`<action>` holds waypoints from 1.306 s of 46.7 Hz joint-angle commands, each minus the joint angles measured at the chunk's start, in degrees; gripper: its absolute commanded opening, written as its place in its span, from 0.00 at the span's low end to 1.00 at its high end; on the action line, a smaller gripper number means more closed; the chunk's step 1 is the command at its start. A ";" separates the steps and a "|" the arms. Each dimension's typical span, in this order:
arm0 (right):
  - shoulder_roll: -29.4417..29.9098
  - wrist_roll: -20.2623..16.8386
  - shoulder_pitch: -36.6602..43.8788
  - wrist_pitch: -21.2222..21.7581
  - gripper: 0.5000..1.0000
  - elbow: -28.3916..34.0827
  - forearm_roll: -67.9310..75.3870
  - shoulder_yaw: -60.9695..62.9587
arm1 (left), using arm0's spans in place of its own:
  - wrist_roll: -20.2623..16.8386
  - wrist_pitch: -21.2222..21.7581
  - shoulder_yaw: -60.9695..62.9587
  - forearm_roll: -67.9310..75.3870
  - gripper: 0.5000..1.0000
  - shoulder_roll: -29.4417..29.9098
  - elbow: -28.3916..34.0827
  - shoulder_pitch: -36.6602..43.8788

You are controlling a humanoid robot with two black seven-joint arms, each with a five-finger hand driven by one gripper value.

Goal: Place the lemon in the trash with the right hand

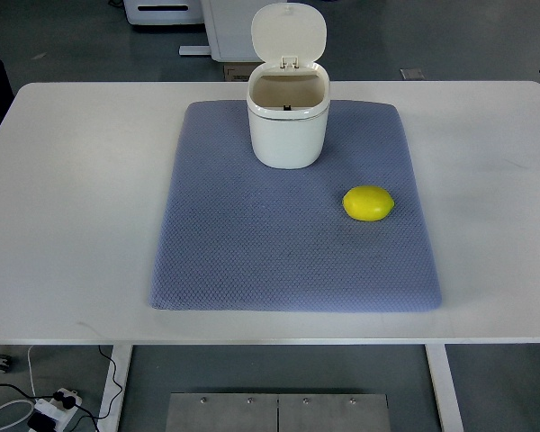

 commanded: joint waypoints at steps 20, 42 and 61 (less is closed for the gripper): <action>0.09 0.00 1.15 -0.09 1.00 -0.06 0.00 -0.04 | 0.02 -0.19 0.04 0.00 1.00 0.00 0.01 1.24; -0.26 0.00 3.96 -0.09 1.00 -0.24 0.00 -0.22 | 0.02 -0.19 0.04 0.00 1.00 0.00 0.01 1.24; 2.99 -0.09 7.38 -0.44 1.00 -2.52 0.09 -1.62 | 0.02 -0.19 0.04 0.00 1.00 0.00 0.01 1.24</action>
